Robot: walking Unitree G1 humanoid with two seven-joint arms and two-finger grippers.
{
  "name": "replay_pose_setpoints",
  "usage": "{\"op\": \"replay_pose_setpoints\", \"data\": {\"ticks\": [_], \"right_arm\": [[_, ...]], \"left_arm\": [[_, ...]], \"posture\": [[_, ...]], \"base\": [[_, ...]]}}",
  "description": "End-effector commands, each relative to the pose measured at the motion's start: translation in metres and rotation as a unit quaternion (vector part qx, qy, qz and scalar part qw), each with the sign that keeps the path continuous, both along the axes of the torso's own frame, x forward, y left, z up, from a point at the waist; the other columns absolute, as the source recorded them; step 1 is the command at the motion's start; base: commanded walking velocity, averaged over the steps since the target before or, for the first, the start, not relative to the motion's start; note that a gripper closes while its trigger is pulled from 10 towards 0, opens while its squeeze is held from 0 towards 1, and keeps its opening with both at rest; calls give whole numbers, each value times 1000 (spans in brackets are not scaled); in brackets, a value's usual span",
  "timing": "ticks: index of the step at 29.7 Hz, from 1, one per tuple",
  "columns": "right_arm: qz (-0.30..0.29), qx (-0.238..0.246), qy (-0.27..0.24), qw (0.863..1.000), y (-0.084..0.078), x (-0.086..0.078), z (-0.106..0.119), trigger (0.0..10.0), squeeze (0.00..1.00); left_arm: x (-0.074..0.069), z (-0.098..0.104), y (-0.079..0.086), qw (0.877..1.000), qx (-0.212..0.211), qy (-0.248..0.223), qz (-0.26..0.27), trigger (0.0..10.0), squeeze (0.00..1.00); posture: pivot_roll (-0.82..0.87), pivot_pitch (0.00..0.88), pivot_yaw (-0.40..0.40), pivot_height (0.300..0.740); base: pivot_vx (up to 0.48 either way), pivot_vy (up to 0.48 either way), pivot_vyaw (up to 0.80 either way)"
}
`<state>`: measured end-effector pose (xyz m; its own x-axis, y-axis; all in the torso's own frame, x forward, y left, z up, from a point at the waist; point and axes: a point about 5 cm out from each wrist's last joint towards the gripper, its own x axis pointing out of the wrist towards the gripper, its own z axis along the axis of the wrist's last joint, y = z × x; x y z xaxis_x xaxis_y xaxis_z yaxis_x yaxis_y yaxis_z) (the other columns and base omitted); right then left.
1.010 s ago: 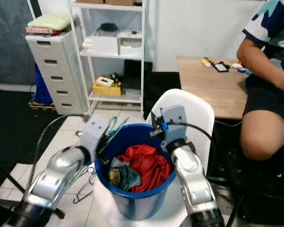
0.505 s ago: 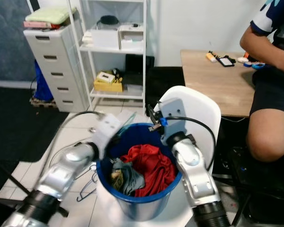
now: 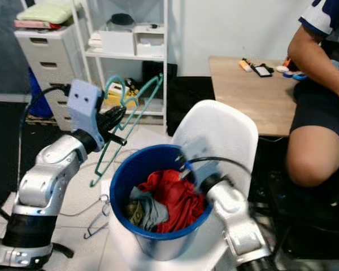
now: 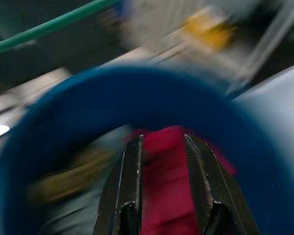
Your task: Hang hanger
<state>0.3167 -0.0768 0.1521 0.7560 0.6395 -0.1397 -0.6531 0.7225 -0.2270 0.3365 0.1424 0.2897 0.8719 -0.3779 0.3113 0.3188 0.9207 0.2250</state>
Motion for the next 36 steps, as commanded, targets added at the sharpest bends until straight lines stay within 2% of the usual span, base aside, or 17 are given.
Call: {"op": "replay_pose_setpoints", "data": {"ticks": [1, 4, 5, 7, 8, 12, 13, 14, 16, 18, 20, 22, 25, 30, 32, 34, 36], "right_arm": [[45, 9, 75, 996, 21, -2, -14, 10000, 0], [45, 9, 75, 996, 21, -2, -14, 10000, 0], [61, 21, 112, 992, 32, -1, -20, 10000, 0], [61, 21, 112, 992, 32, -1, -20, 10000, 0], [37, 18, 157, 987, 39, 6, -34, 10000, 0], [37, 18, 157, 987, 39, 6, -34, 10000, 0], [-17, 10, 194, 981, 38, 16, -48, 10000, 0], [-17, 10, 194, 981, 38, 16, -48, 10000, 0], [-146, -43, 194, 969, 14, 31, -65, 10000, 0], [-146, -43, 194, 969, 14, 31, -65, 10000, 0], [-200, -55, 184, 961, -4, 39, -65, 10000, 0], [-200, -55, 184, 961, -4, 39, -65, 10000, 0], [-215, -48, 187, 957, -19, 46, -60, 10000, 0], [-202, -28, 185, 962, -22, 53, -52, 10000, 0], [-150, -8, 176, 973, -10, 56, -41, 10000, 0], [-150, -8, 176, 973, -10, 56, -41, 10000, 0], [-103, 8, 169, 980, 5, 57, -32, 10000, 0]], "left_arm": [[-4, 0, -5, 1000, -4, -11, -2, 10000, 0], [-4, 0, -5, 1000, -4, -11, -2, 10000, 0], [-4, 1, -6, 1000, -6, -11, 1, 10000, 0], [-4, 1, -6, 1000, -6, -11, 1, 10000, 0], [-4, 1, -3, 1000, -6, -9, 12, 10000, 0], [-4, 1, -3, 1000, -6, -9, 12, 10000, 0], [-4, 2, 1, 1000, -6, -8, 24, 10000, 0], [-4, 2, 1, 1000, -6, -8, 24, 10000, 0], [-3, 2, 8, 999, -1, -4, 42, 10000, 0], [-3, 2, 8, 999, -1, -4, 42, 10000, 0], [-3, 2, 10, 999, 4, -3, 45, 10000, 0], [-3, 2, 10, 999, 4, -3, 45, 10000, 0], [-2, 3, 12, 999, 10, -1, 47, 10000, 0], [-2, 5, 14, 999, 18, 1, 50, 10000, 0], [-4, 7, 18, 998, 28, 2, 52, 10000, 0], [-4, 7, 18, 998, 28, 2, 52, 10000, 0], [-6, 8, 23, 998, 39, 5, 57, 10000, 0]], "posture": [[-57, 209, -58, 740], [-57, 209, -58, 740], [-46, 205, -76, 740], [-46, 205, -76, 740], [-36, 203, -93, 740], [-36, 203, -93, 740], [-30, 203, -98, 740], [-30, 203, -98, 740], [-21, 212, -84, 740], [-21, 212, -84, 740], [-15, 213, -75, 740], [-15, 213, -75, 740], [5, 217, -51, 740], [31, 222, -33, 740], [64, 230, -16, 740], [64, 230, -16, 740], [90, 241, 0, 740]], "base": [[0, 0, 0], [0, 0, 0], [0, 0, 0], [0, 0, 0], [0, 0, 0], [0, 0, 0], [0, 0, 0], [0, 0, 0], [0, 0, 0], [0, 0, 0], [0, 0, 0], [0, 0, 0], [0, 0, 0], [0, 0, 0], [0, 0, 0], [0, 0, 0], [0, 0, 0]]}}
